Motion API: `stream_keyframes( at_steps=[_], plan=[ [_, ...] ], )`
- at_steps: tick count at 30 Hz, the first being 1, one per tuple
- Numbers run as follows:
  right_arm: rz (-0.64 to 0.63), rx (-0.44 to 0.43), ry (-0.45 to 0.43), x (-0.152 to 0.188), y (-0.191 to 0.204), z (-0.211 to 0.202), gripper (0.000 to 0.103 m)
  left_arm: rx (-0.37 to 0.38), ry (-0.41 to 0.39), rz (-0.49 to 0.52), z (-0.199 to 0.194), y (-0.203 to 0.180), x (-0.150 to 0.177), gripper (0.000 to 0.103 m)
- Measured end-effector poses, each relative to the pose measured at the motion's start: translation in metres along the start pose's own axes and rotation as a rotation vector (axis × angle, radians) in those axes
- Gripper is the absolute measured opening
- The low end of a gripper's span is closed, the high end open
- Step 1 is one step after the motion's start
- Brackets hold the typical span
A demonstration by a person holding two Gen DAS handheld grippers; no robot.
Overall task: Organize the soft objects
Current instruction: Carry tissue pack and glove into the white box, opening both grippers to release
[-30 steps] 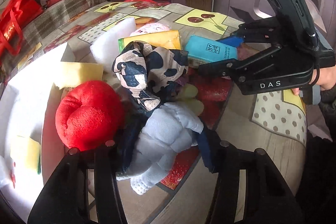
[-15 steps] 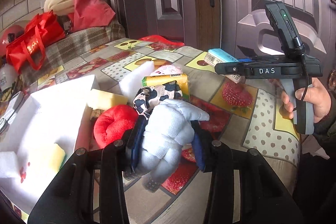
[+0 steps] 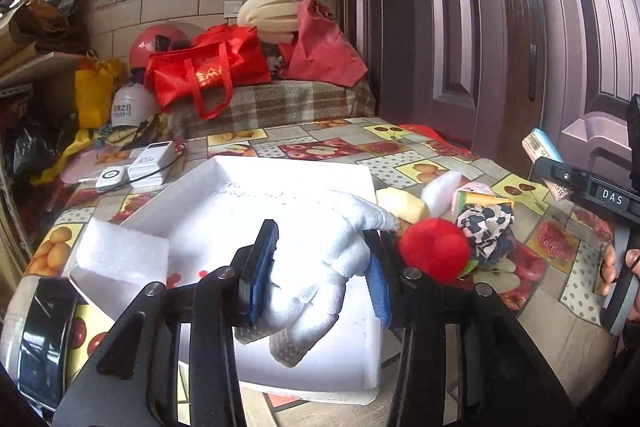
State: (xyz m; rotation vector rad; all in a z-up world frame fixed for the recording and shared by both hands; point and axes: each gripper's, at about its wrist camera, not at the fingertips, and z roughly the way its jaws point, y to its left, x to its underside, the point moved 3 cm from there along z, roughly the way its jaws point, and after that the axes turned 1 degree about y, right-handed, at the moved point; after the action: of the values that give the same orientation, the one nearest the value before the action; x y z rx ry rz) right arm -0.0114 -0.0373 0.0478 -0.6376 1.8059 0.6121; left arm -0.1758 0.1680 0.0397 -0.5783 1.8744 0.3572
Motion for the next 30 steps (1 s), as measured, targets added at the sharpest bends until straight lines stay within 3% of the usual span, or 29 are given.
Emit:
stream_keyframes(
  at_steps=[5,13,30],
  plan=[
    [-0.067,-0.024,-0.003,0.005,0.026,0.001,0.050,-0.060,0.005,-0.049,0.000,0.021,0.003,0.041],
    [-0.138,-0.058,0.012,0.009,0.061,0.009,0.050,-0.080,0.015,-0.045,0.001,0.020,0.004,0.041],
    [-0.184,-0.150,0.160,0.025,0.123,0.058,0.050,-0.190,0.045,-0.124,0.020,0.051,0.001,0.041]
  ],
)
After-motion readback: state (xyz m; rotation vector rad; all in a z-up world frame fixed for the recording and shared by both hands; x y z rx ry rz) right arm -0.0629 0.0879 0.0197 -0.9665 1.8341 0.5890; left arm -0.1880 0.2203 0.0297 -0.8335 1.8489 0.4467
